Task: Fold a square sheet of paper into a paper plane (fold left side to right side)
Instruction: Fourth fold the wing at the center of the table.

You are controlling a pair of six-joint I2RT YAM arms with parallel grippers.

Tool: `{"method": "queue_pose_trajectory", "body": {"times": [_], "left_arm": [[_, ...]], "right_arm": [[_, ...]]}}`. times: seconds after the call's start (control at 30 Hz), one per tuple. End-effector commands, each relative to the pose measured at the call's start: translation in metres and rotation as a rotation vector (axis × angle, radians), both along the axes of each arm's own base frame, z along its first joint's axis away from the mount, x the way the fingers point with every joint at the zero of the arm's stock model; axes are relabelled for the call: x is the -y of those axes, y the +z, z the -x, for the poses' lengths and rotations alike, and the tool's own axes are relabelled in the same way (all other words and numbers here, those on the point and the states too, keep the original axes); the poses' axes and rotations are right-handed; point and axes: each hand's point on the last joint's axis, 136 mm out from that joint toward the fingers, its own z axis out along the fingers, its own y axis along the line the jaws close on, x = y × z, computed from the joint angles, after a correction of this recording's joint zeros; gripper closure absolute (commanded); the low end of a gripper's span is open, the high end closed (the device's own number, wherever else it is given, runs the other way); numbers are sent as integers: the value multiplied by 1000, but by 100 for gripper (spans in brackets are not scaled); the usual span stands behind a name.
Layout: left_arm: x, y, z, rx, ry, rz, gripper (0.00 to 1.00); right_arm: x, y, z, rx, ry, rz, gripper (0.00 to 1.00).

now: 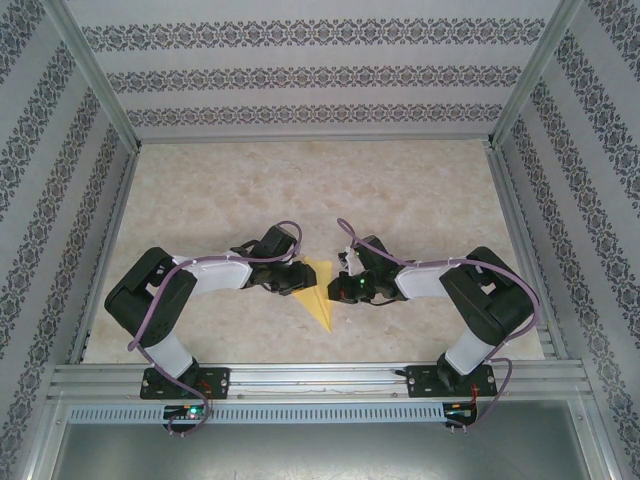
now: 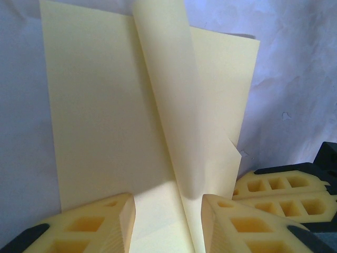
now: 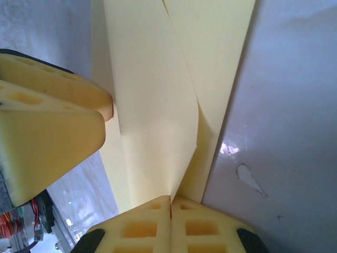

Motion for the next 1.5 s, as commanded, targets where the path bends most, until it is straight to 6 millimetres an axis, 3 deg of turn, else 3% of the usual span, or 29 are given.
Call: {"method": "queue_pose_trajectory", "body": {"times": [0.0, 0.2, 0.57, 0.63, 0.73, 0.87, 1.03, 1.47], "left_arm": [[-12, -17, 14, -55, 3, -81, 61], [-9, -9, 11, -39, 1, -59, 61], [3, 43, -8, 94, 17, 31, 57], [6, 49, -9, 109, 5, 45, 62], [16, 52, -8, 100, -36, 89, 78], [35, 51, -9, 80, -74, 181, 89], [47, 40, -15, 65, -97, 209, 92], [35, -6, -12, 9, -55, 128, 92]], "right_arm": [[8, -13, 2, -4, 2, 49, 100], [14, -27, 6, -28, 1, 94, 100], [25, -44, 14, -57, 1, 169, 100], [25, -45, 14, -56, 2, 172, 100], [26, -46, 13, -54, 2, 181, 100], [27, -47, 13, -53, 4, 192, 100], [27, -48, 14, -56, 8, 197, 100], [31, -50, 16, -57, 12, 220, 100]]}}
